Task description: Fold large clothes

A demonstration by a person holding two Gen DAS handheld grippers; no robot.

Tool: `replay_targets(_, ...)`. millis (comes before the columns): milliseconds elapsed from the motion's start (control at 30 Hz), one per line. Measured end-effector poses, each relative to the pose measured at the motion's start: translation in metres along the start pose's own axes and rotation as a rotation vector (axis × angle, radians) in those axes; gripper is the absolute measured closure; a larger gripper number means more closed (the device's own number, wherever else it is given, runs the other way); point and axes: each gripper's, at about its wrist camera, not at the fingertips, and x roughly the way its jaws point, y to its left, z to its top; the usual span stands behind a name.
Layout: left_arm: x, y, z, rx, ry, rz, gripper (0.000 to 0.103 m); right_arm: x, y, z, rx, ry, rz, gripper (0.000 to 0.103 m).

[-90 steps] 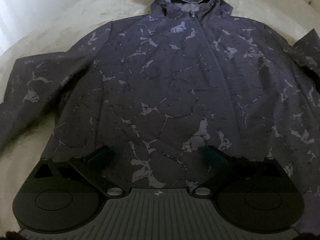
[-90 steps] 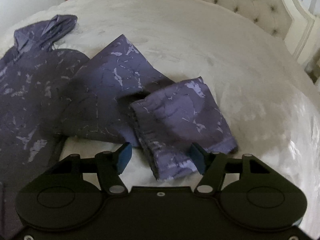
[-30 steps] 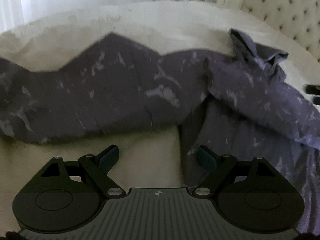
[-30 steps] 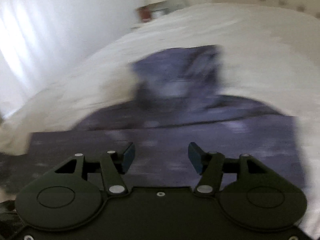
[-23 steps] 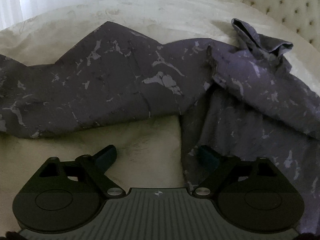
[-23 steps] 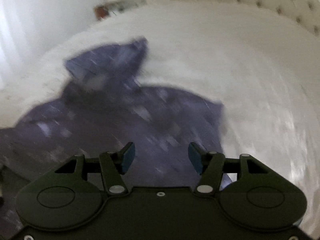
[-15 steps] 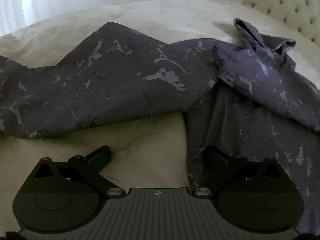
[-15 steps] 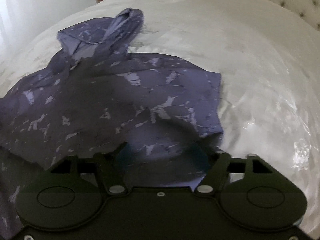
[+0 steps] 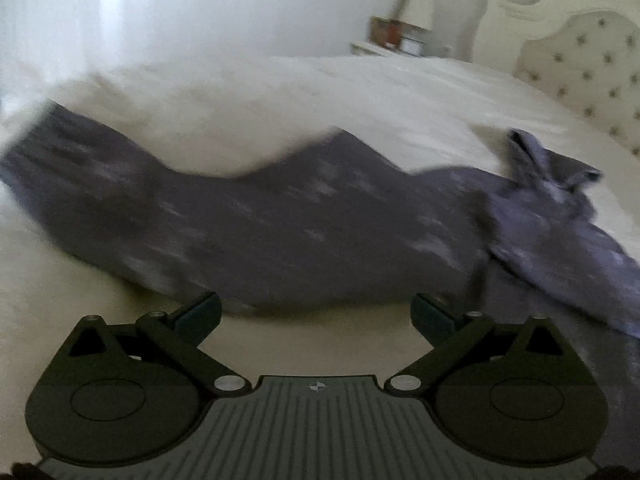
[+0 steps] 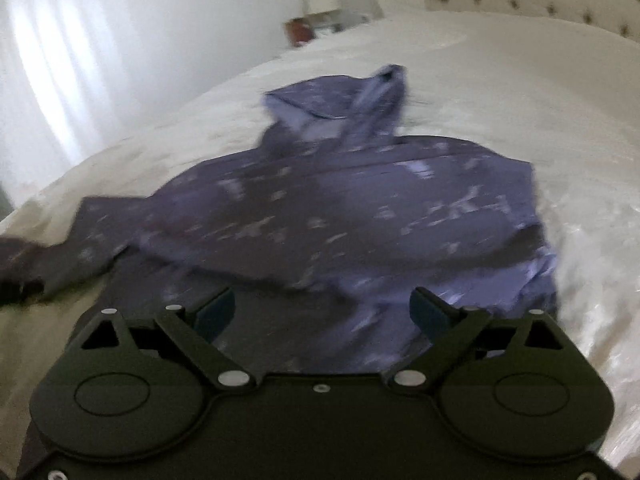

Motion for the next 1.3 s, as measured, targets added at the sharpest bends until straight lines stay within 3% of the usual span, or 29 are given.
replay_targets(300,-0.009,0.073,0.034,-0.091,-0.076,0.245,0.001,-0.009,0.056,-0.031,-0.098,0.026,0.114,0.008)
replay_targets(467,0.011,0.107,0.039,-0.199,-0.039,0.256,0.003,-0.003,0.076,-0.041,-0.120,0.057,0.158,0.008)
replay_targets(567,0.015,0.119,0.040,-0.260,-0.050,0.248,0.021,0.000,0.083,-0.046,-0.133,0.071,0.170,0.008)
replay_targets(633,0.014,0.120,0.044,-0.244,-0.066,0.267,0.040,0.001,0.085,-0.047,-0.143,0.079,0.173,0.008)
replay_targets(700,0.013,0.119,0.050,-0.228,-0.081,0.299,0.077,0.003,0.085,-0.049,-0.146,0.085,0.174,0.008)
replay_targets(800,0.005,0.119,0.059,-0.240,-0.114,0.248,0.096,0.005,0.082,-0.051,-0.140,0.095,0.171,0.008)
replay_targets(1067,-0.038,0.069,0.114,-0.206,-0.268,0.110,0.097,0.003,0.068,-0.047,-0.134,0.073,0.174,0.008)
replay_targets(1300,-0.090,-0.048,0.173,0.010,-0.440,-0.042,0.097,0.009,0.041,-0.046,-0.164,0.044,0.128,0.008)
